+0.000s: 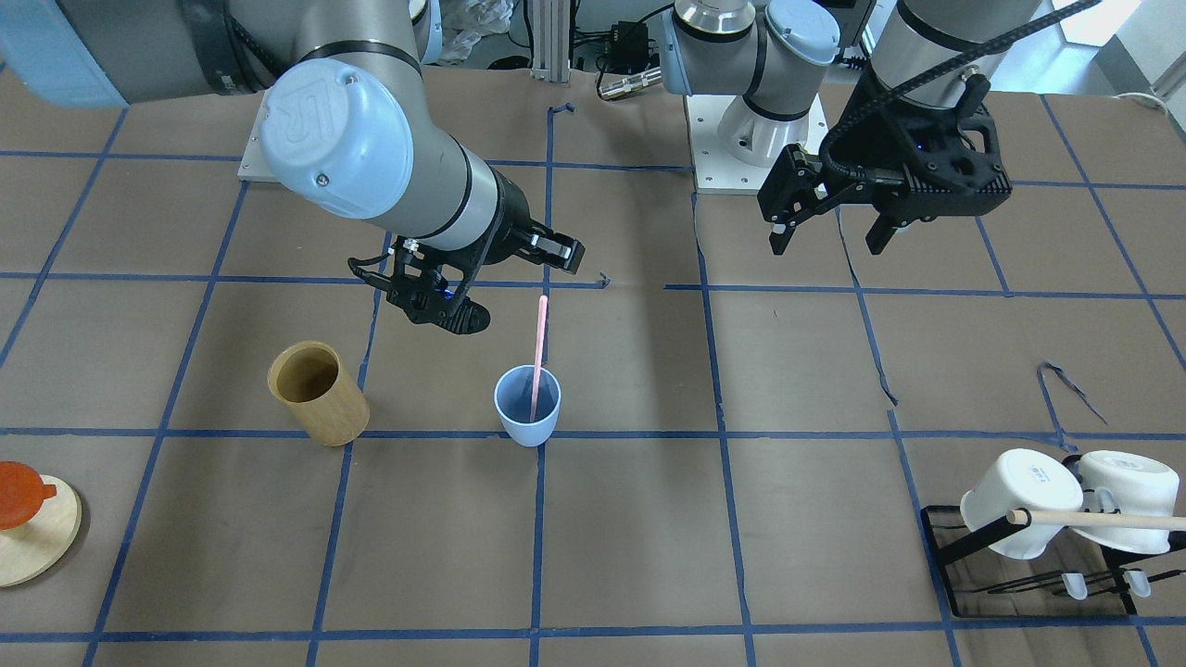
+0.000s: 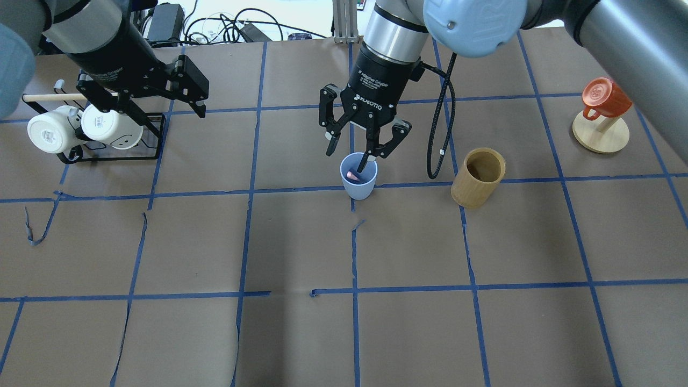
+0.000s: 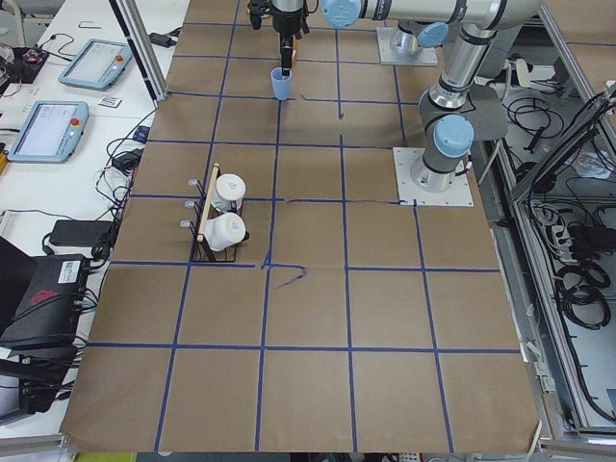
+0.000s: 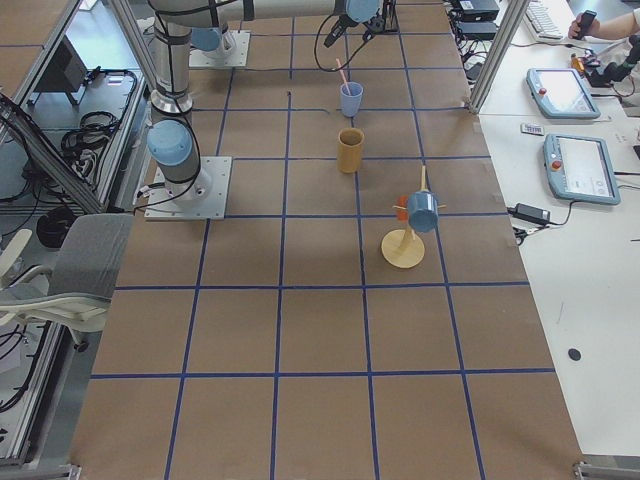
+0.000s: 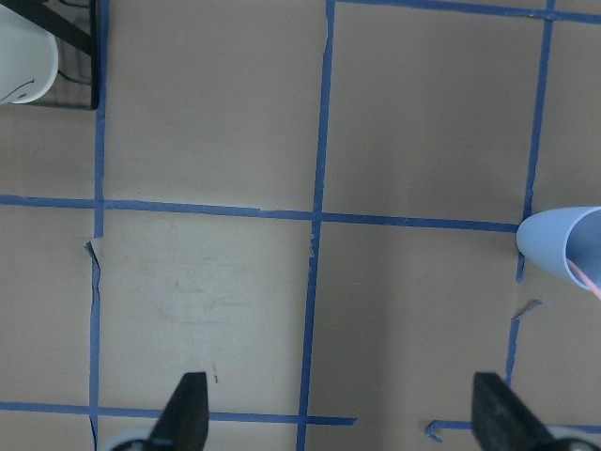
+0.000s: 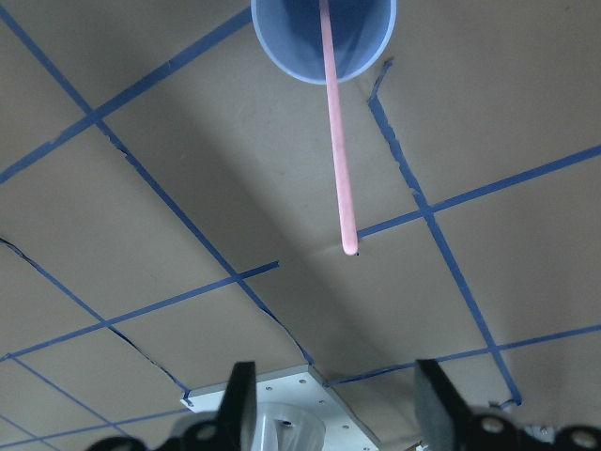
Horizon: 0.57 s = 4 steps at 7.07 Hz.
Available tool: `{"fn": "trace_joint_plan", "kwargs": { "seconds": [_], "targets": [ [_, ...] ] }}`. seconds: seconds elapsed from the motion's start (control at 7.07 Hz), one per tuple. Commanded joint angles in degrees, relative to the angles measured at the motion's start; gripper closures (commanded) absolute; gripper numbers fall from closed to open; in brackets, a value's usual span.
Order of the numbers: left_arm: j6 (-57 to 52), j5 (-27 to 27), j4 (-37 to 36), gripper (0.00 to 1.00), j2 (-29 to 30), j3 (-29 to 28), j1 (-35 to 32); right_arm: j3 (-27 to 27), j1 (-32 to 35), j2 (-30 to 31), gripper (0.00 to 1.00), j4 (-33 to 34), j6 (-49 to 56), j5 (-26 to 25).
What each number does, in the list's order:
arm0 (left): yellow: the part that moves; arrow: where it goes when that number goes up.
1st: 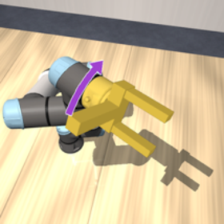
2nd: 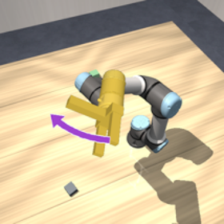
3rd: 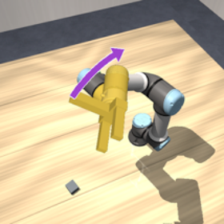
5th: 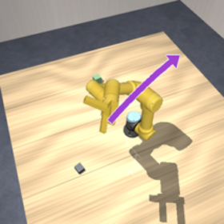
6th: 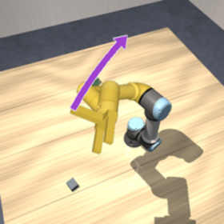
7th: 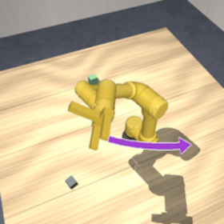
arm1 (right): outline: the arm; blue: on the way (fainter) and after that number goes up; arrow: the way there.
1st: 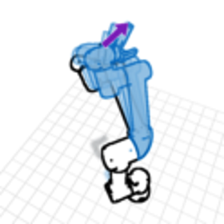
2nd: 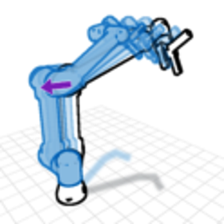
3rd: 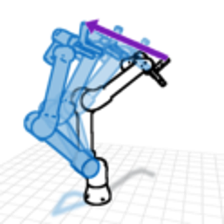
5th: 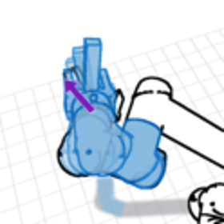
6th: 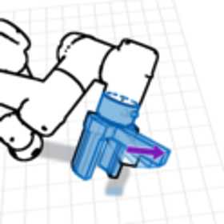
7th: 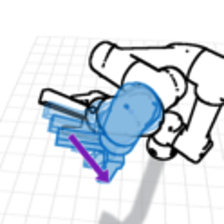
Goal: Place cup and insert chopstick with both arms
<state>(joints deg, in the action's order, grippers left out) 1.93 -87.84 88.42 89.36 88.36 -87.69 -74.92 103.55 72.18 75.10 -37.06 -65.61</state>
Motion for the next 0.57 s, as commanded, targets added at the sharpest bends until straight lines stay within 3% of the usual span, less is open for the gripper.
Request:
{"fn": "trace_joint_plan", "kwargs": {
  "seconds": [0.0,0.28,0.42],
  "targets": [
    [0.0,0.0,0.0,0.0,-0.1,0.0,0.0,1.4,-1.2,3.3,0.0,1.6,2.1,-10.1],
    [0.0,0.1,0.0,0.0,0.0,-0.2,0.0,1.4,-2.0,6.2,0.0,1.8,13.7,-24.8],
    [0.0,0.1,0.0,0.0,0.0,-0.3,0.0,1.1,-2.8,8.0,0.0,2.5,21.9,-28.1]
  ]
}}
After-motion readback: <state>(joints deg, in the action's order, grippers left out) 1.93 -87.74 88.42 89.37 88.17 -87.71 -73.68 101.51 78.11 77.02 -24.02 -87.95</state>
